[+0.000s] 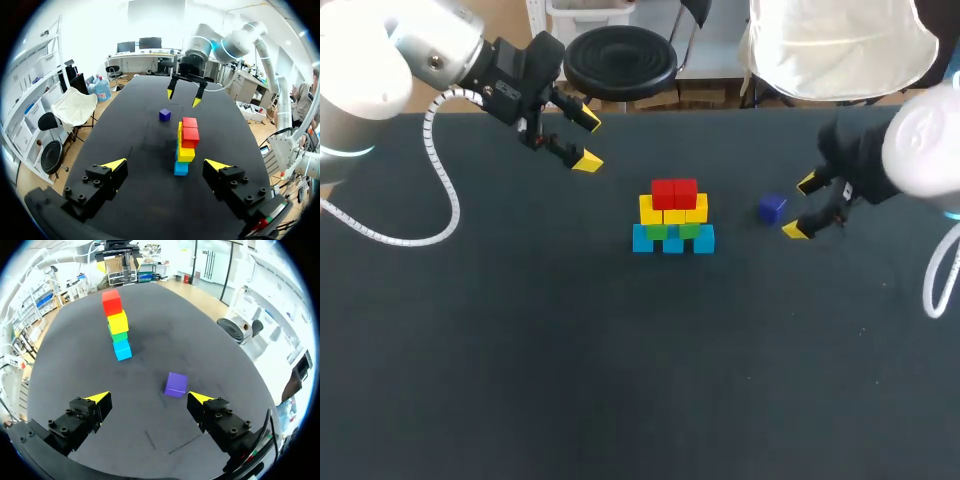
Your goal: Place the blue cubes, place green cubes on the blue cubes, place the yellow cubes on the green cubes, then place the red cubes on the yellow cubes, and place purple cube on the red cubes.
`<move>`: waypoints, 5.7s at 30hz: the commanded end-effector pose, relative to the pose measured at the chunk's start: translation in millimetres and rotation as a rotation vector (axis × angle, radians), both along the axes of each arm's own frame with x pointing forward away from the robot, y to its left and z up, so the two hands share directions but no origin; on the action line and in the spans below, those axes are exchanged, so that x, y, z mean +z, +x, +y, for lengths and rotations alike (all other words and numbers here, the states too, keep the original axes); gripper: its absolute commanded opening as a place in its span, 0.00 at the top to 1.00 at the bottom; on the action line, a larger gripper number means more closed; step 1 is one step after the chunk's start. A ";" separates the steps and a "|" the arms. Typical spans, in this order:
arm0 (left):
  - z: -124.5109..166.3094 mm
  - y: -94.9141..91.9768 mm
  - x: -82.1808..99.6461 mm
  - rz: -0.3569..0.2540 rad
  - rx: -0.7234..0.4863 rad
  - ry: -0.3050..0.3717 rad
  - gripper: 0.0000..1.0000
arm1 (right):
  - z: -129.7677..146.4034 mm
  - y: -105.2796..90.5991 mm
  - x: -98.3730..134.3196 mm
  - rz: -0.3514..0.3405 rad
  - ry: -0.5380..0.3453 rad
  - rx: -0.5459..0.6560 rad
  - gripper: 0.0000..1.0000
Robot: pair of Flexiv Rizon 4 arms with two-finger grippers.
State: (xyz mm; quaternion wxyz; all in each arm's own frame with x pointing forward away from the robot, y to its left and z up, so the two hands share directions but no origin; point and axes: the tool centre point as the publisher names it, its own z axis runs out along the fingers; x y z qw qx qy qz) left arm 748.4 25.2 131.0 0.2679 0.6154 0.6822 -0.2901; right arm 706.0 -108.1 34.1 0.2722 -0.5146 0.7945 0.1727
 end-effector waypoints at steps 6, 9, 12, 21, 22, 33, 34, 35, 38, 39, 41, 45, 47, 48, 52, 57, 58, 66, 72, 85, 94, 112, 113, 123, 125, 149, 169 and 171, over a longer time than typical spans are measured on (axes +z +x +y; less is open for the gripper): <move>0.0 1.1 -0.2 0.001 -0.002 0.001 0.00 | -6.7 7.2 -16.7 -0.079 0.183 0.090 0.00; 0.0 1.1 -0.2 0.001 -0.002 0.001 0.00 | -9.3 14.5 -17.3 -0.091 0.285 0.169 0.00; 0.0 1.1 -0.2 0.001 -0.002 0.001 0.00 | -11.6 20.0 -14.2 -0.120 0.355 0.226 0.00; 0.0 1.1 -0.2 0.001 -0.002 0.001 0.00 | -2.4 20.0 -14.2 -0.134 0.388 0.180 0.00; 0.0 1.1 -0.2 0.001 -0.002 0.001 0.00 | -0.1 16.1 -16.2 -0.128 0.373 0.140 0.00; 0.0 1.1 -0.2 0.001 -0.002 0.001 0.00 | 2.2 5.1 -20.5 -0.278 0.252 -0.020 0.00; 0.0 1.1 -0.2 0.001 -0.002 0.001 0.00 | 1.9 7.7 -20.8 -0.290 0.246 -0.027 0.00; 0.0 1.1 -0.2 0.001 -0.002 0.001 0.00 | 1.1 10.4 -20.8 -0.300 0.259 -0.032 0.00; 0.0 1.1 -0.2 0.001 -0.002 0.001 0.00 | 3.0 22.0 -23.4 -0.291 0.286 -0.011 0.00; 0.0 1.1 -0.2 0.001 -0.002 0.001 0.00 | 3.6 25.9 -24.9 -0.288 0.306 0.002 0.00; 0.0 1.1 -0.2 0.001 -0.002 0.001 0.00 | 2.6 32.8 -29.4 -0.284 0.353 0.016 0.00; 0.0 1.1 -0.2 0.001 -0.002 0.001 0.00 | -1.0 46.4 -37.2 -0.253 0.449 0.091 0.00; 0.0 1.1 -0.2 0.001 -0.002 0.001 0.00 | -2.9 50.4 -40.4 -0.240 0.467 0.092 0.00; 0.0 1.1 -0.2 0.001 -0.002 0.001 0.00 | -3.2 51.6 -40.9 -0.236 0.467 0.100 0.00; 0.0 1.1 -0.2 0.001 -0.002 0.001 0.00 | -5.0 53.2 -41.2 -0.245 0.480 0.092 0.00; 0.0 1.1 -0.2 0.001 -0.002 0.001 0.00 | 0.7 50.2 -41.1 -0.236 0.474 0.076 0.00; 0.0 1.1 -0.2 0.001 -0.002 0.001 0.00 | 2.4 48.4 -41.6 -0.236 0.486 0.067 0.00; 0.0 1.1 -0.2 0.001 -0.002 0.001 0.00 | 11.7 44.8 -49.8 -0.206 0.491 0.030 0.00; 0.0 1.1 -0.2 0.001 -0.002 0.001 0.00 | 16.9 52.8 -45.0 -0.215 0.488 0.038 0.00; 0.0 1.1 -0.2 0.001 -0.002 0.001 0.00 | 16.8 72.5 -49.1 -0.217 0.542 0.053 0.00; 0.0 1.1 -0.2 0.001 -0.002 0.001 0.00 | 18.1 81.3 -51.8 -0.210 0.560 0.052 0.00; 0.0 1.1 -0.2 0.001 -0.002 0.001 0.00 | 26.9 84.6 -58.3 -0.159 0.603 0.057 0.00; 0.0 1.1 -0.2 0.001 -0.002 0.001 0.00 | 27.0 84.6 -58.6 -0.158 0.604 0.055 0.00; 0.0 1.1 -0.2 0.001 -0.002 0.001 0.00 | 28.1 81.5 -60.4 -0.136 0.581 0.073 1.00; 0.0 1.1 -0.2 0.001 -0.002 0.001 0.00 | 28.3 79.4 -59.2 -0.125 0.570 0.105 1.00; 0.0 1.1 -0.2 0.001 -0.002 0.001 0.00 | 26.5 15.4 -57.5 -0.053 0.542 0.383 0.93; 0.0 1.1 -0.2 0.001 -0.002 0.001 0.00 | 20.9 13.2 -41.4 -0.039 0.514 0.435 0.00; 0.0 1.1 -0.2 0.001 -0.002 0.001 0.00 | 19.8 14.4 -39.9 -0.040 0.507 0.433 0.00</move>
